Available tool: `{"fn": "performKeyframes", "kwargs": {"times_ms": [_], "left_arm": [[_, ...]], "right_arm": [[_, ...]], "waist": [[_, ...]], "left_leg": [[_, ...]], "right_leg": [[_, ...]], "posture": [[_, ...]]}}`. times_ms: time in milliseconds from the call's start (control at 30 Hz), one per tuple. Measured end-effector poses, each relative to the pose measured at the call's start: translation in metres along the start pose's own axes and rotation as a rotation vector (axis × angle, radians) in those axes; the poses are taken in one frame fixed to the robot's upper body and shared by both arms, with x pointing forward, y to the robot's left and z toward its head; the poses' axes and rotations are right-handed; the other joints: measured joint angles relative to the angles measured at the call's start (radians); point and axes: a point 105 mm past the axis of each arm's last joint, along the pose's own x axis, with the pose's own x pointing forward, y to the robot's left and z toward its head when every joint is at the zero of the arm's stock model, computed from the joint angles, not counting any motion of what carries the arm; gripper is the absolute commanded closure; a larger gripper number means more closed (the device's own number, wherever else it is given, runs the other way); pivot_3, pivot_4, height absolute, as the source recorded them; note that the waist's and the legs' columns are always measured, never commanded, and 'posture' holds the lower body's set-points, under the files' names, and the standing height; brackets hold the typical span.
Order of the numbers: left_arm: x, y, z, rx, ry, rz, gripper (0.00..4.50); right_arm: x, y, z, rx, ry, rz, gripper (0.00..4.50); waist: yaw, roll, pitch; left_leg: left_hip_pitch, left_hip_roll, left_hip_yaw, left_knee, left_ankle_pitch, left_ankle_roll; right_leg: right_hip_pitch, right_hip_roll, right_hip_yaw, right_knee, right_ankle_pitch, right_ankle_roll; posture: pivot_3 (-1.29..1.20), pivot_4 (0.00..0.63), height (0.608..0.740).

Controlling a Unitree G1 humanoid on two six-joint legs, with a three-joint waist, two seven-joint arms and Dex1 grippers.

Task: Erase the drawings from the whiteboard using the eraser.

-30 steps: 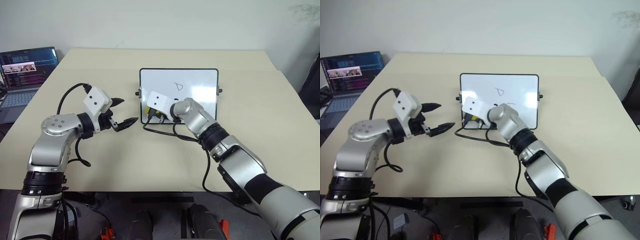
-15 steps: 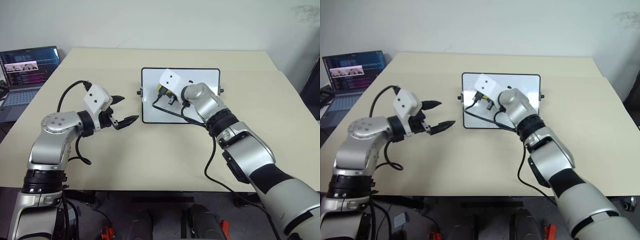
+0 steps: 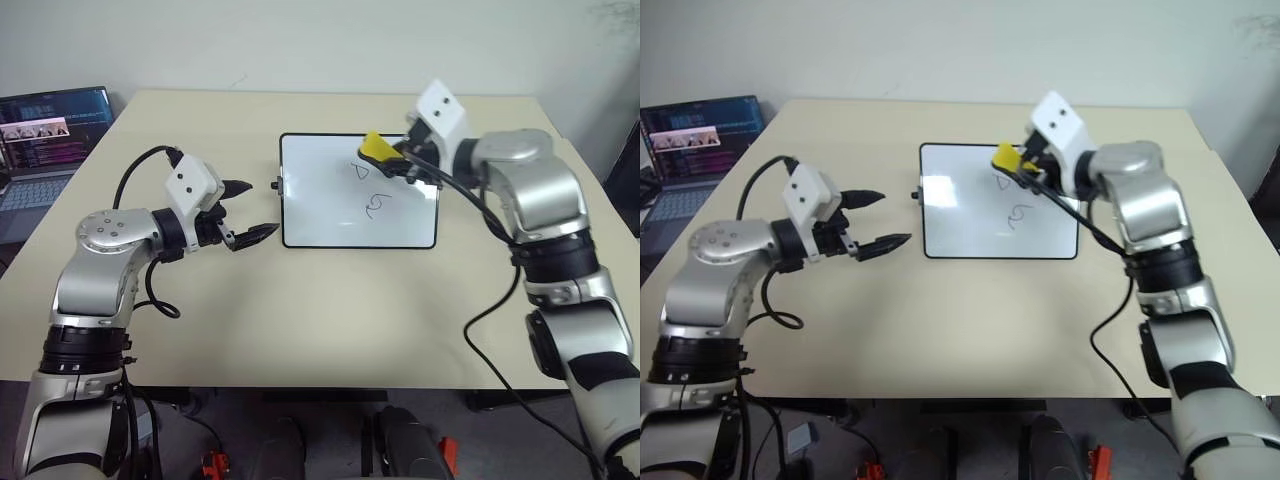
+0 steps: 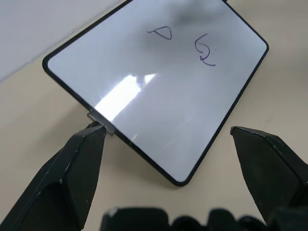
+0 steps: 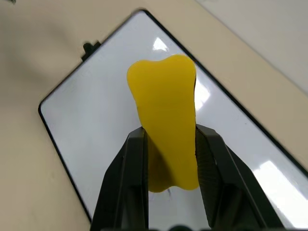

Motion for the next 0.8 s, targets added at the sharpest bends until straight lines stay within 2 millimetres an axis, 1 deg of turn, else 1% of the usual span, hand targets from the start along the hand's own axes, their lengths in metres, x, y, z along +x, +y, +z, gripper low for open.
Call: {"fn": "performKeyframes", "kwargs": {"times_ms": [33, 100, 233, 400, 633, 733, 800], "left_arm": [[-0.001, 0.0, 0.0, 0.003, 0.004, -0.005, 0.0], [-0.001, 0.0, 0.002, 0.008, 0.0, -0.011, 0.0], [0.002, 0.002, 0.009, 0.026, -0.013, -0.017, 0.0], [0.002, 0.0, 0.008, 0.024, -0.01, -0.032, 0.0], [0.002, 0.0, 0.008, 0.022, -0.008, -0.034, 0.0], [0.002, 0.0, 0.008, 0.023, -0.008, -0.034, 0.0], [0.001, 0.001, 0.008, 0.024, -0.005, -0.033, 0.0]], "right_arm": [[-0.007, -0.005, -0.01, 0.007, 0.028, -0.017, 3.5], [-0.014, -0.012, -0.019, 0.02, 0.047, -0.041, 3.5], [-0.02, -0.015, -0.012, 0.019, 0.013, -0.05, 3.5], [-0.026, -0.02, -0.009, 0.027, -0.008, -0.069, 3.5], [-0.029, -0.018, -0.003, 0.013, -0.03, -0.057, 3.5], [-0.034, -0.018, -0.005, -0.007, -0.015, -0.058, 3.5], [-0.04, -0.018, -0.013, -0.016, 0.012, -0.053, 3.5]], "waist": [[-0.001, 0.0, 0.0], [-0.006, 0.0, 0.0], [-0.008, 0.0, 0.001], [-0.001, 0.0, 0.001], [-0.001, 0.0, 0.001], [0.0, 0.0, 0.001], [0.001, -0.001, 0.001]], "left_leg": [[0.0, 0.0, 0.001, 0.0, 0.0, 0.0], [0.0, 0.0, 0.002, 0.0, 0.0, 0.0], [0.001, 0.0, 0.002, 0.0, 0.0, 0.0], [0.0, 0.0, 0.002, 0.0, 0.0, 0.0], [0.0, 0.0, 0.002, 0.0, 0.0, 0.0], [0.0, 0.0, 0.002, 0.0, 0.0, 0.0], [0.0, 0.0, 0.002, 0.0, 0.0, 0.0]], "right_leg": [[0.0, 0.0, 0.001, 0.0, 0.0, 0.0], [-0.001, 0.0, 0.002, 0.001, 0.0, 0.0], [-0.001, 0.0, 0.002, 0.001, 0.0, 0.0], [-0.001, 0.0, 0.002, 0.001, 0.0, 0.0], [-0.001, 0.0, 0.002, 0.001, 0.0, 0.0], [-0.001, 0.0, 0.002, 0.0, 0.0, 0.0], [-0.001, 0.0, 0.002, 0.0, 0.0, 0.0]], "posture": [[0.0, 0.15, 0.74], [0.0, 0.15, 0.74], [0.0, 0.15, 0.74], [0.0, 0.15, 0.74], [0.0, 0.15, 0.74], [0.0, 0.15, 0.74], [0.0, 0.15, 0.74]]}}
